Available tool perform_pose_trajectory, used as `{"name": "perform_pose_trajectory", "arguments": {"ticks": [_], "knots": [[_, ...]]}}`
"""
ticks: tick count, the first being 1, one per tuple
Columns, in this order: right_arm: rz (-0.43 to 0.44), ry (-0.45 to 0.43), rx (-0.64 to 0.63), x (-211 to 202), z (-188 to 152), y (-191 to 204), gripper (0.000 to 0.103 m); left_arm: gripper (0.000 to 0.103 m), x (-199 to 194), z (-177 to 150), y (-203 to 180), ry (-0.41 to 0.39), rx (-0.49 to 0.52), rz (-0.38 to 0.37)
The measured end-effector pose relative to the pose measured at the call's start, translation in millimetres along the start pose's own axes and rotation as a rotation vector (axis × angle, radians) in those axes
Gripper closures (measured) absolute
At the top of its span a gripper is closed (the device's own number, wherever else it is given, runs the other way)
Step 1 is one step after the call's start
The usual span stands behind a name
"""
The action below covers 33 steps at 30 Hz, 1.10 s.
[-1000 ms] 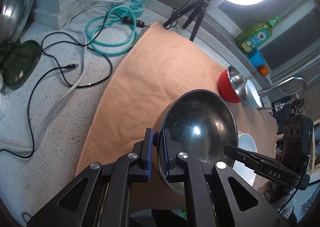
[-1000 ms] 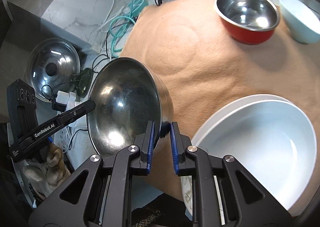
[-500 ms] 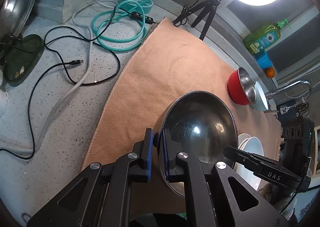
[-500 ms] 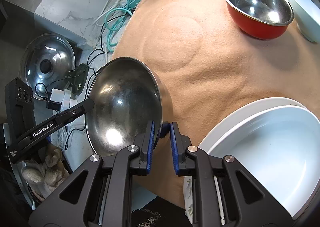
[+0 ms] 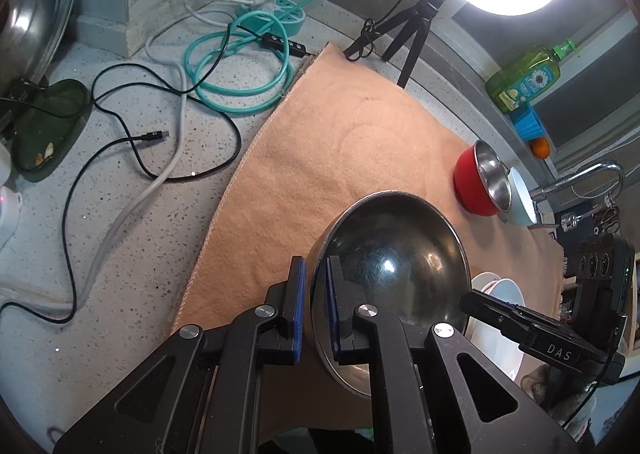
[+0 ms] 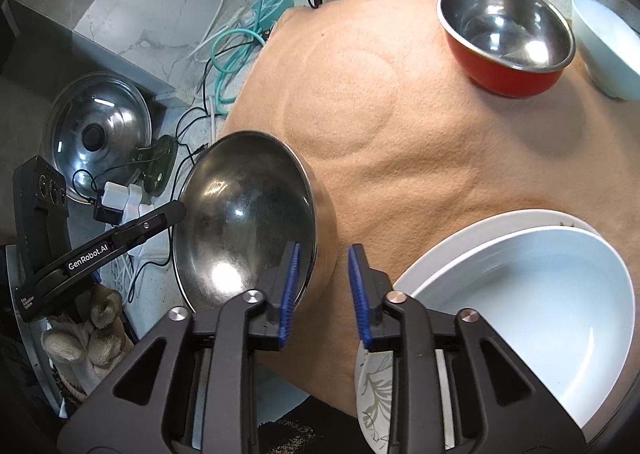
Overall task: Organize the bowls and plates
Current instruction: 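Lift the large steel bowl with both tools and carry it, then lower the steel bowl beside the plate stack and open both tools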
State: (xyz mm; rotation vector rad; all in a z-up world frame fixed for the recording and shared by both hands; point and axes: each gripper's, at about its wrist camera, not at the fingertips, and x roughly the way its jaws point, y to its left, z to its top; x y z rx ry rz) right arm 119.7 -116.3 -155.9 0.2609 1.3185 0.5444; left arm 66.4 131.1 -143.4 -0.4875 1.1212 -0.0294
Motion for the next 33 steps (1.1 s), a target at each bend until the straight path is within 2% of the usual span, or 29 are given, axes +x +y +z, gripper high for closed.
{"name": "perform_pose_trajectory", "arguments": {"ticks": [7,15,27,33], "knots": [[0.007,-0.044,-0.007,-23,-1,0,0.074,0.094,-11,5,-14,-0.024,0.027,-0.024],[-0.005,-0.103,-0.019,-71,-3,-13,0.074,0.094,-17,15,-49,-0.036,0.095,-0.071],[-0.099,-0.243,0.043,-162,0,-72,0.074,0.094,-4,30,-104,-0.012,0.182,-0.134],[-0.138,-0.291,0.063,-184,15,-97,0.074,0.094,7,45,-130,0.003,0.227,-0.133]]}}
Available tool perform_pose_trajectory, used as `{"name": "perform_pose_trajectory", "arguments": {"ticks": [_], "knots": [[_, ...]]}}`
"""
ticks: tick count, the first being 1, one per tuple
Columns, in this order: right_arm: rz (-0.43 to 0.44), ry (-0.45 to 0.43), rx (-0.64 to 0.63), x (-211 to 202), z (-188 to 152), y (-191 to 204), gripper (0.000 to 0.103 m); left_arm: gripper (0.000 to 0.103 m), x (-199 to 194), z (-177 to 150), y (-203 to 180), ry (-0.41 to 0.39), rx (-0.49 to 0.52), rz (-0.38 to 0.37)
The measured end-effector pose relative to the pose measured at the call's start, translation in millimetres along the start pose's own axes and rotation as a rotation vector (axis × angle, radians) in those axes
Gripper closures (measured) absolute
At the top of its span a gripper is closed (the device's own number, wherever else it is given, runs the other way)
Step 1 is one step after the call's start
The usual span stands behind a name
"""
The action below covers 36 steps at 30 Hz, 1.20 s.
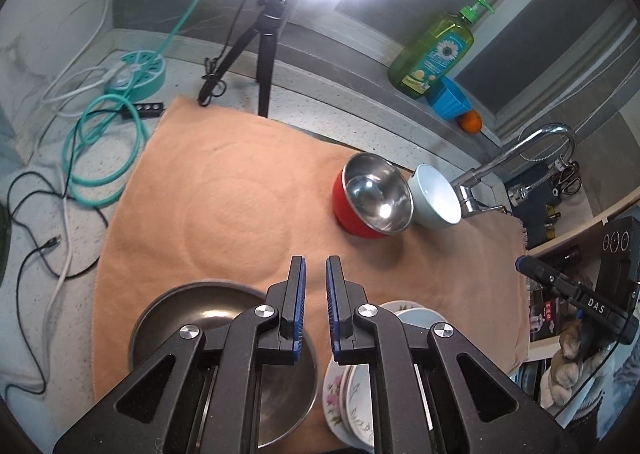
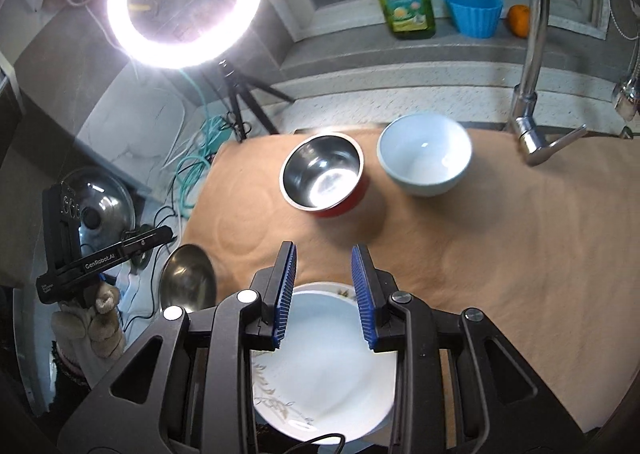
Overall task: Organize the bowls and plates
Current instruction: 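Lower the steel bowl beside the plate stack and open both tools, then move both tools to the red-bottomed steel bowl rim and close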
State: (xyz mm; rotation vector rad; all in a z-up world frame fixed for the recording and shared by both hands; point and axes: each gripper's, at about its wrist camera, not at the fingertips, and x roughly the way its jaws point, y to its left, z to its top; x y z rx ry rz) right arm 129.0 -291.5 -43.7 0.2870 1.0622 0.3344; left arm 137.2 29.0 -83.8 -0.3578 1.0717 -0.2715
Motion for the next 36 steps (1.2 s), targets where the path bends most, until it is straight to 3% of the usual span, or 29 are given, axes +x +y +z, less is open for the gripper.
{"name": "perform_pose_trajectory", "arguments": {"ticks": [5,12,24,36], "knots": [[-0.029,-0.012,0.016,5,19,-20,0.074,0.094,15,21,-15,0.015,0.040,0.021],[0.010,0.013,0.058,40,39,-33,0.071,0.094,50,44,-37,0.059,0.088,0.044],[0.072,0.118,0.169,116,48,-49,0.071,0.094,111,71,-39,0.159,0.077,0.088],[0.066,0.165,0.200,156,56,-56,0.071,0.094,146,82,-40,0.210,0.096,0.115]]}}
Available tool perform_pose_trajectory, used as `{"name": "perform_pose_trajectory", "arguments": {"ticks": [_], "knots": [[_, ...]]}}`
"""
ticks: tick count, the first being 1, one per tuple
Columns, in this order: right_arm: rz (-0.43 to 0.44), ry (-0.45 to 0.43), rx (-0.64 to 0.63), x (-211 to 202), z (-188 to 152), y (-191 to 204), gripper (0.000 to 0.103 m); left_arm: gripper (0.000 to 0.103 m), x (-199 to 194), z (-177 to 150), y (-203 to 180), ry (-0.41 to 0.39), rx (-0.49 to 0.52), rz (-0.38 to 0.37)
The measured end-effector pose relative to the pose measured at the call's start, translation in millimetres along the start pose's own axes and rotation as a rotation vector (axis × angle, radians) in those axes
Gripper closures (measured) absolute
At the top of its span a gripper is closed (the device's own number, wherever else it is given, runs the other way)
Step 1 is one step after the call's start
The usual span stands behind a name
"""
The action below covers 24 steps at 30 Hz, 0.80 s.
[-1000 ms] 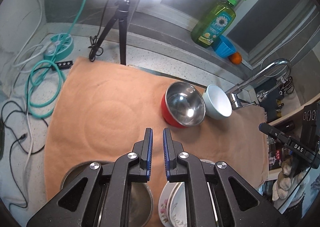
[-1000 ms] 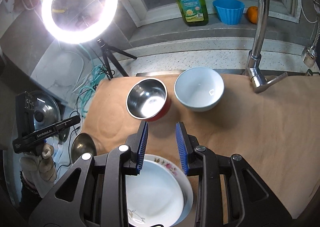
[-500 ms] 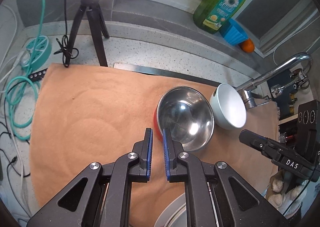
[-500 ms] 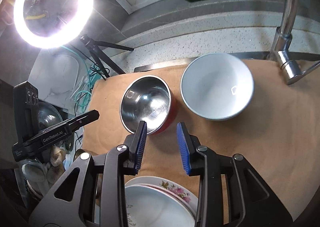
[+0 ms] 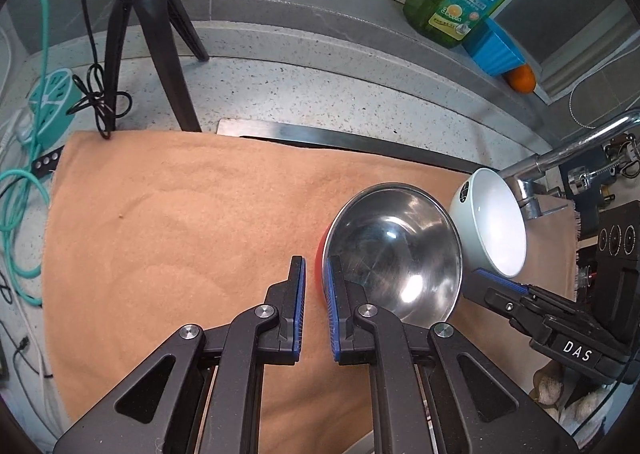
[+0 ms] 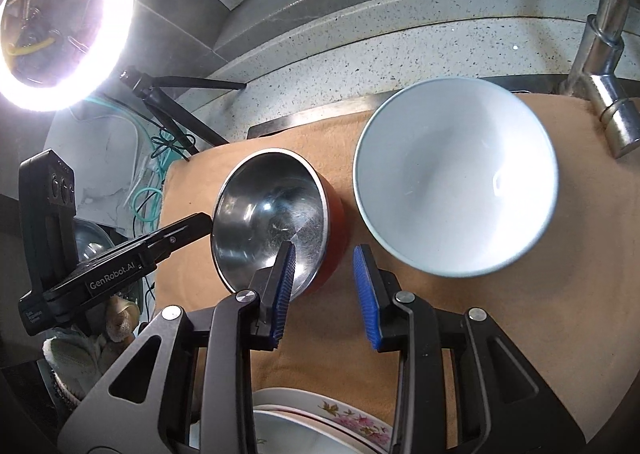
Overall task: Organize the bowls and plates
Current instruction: 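Move both tools to the red-bottomed steel bowl rim and close, then lift the red-bottomed bowl and lower it into the large steel bowl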
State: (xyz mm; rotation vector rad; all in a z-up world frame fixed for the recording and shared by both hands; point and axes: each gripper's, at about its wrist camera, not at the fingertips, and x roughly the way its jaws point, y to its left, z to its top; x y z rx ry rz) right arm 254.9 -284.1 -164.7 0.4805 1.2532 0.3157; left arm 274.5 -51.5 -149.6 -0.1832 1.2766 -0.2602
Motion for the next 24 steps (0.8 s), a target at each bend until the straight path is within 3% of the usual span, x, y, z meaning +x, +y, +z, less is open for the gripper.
{"name": "perform_pose_trajectory", "arguments": {"ticks": [8,13,17,24], "knots": [[-0.012,0.018,0.005,11,3,-1,0.072,0.094,0,3,2,-0.007,-0.006,-0.008],[-0.011,0.024,0.003,13,3,-1,0.077,0.094,4,4,2,0.001,0.002,-0.010],[-0.011,0.035,-0.006,17,3,1,0.088,0.094,9,3,-1,0.006,0.011,-0.010],[-0.024,0.033,-0.020,18,3,4,0.090,0.097,6,2,-4,0.002,0.027,-0.014]]}}
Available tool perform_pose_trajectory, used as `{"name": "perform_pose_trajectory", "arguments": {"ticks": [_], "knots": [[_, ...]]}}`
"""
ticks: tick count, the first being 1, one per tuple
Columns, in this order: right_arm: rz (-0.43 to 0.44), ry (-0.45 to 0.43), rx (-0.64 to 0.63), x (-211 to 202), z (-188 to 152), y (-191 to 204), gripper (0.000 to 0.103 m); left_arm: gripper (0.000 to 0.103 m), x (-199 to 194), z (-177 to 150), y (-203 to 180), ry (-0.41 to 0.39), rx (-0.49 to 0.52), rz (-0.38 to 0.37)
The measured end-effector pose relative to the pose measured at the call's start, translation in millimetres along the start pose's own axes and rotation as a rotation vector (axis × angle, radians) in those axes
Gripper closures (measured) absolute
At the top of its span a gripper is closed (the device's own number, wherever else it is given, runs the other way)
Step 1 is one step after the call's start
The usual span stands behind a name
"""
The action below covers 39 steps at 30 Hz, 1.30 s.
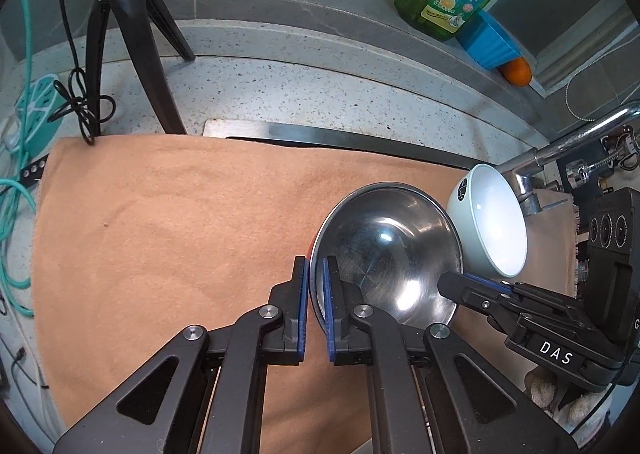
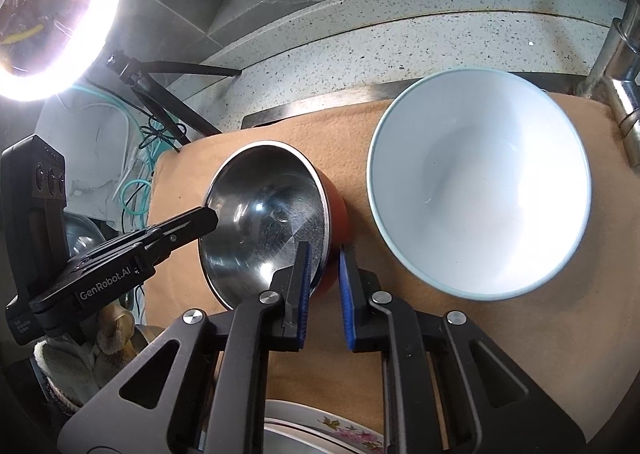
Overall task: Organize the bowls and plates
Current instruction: 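Lift the red-bottomed bowl and lower it into the large steel bowl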
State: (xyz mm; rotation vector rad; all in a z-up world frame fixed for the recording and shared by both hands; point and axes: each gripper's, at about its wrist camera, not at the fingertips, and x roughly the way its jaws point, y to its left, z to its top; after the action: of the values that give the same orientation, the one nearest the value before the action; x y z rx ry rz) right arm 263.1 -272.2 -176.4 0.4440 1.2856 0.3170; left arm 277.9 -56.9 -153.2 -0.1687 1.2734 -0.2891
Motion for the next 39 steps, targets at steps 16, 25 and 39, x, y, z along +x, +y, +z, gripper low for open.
{"name": "perform_pose_trajectory", "arguments": {"ticks": [16,25,39], "knots": [[0.036,-0.017,-0.067,-33,-22,33,0.091,0.097,-60,-33,4,-0.099,-0.003,-0.028],[0.059,-0.032,-0.144,-56,-50,71,0.091,0.097,-105,-72,15,-0.165,-0.026,-0.033],[0.118,0.010,-0.267,-66,-109,131,0.091,0.097,-156,-141,56,-0.229,-0.117,-0.013]]}}
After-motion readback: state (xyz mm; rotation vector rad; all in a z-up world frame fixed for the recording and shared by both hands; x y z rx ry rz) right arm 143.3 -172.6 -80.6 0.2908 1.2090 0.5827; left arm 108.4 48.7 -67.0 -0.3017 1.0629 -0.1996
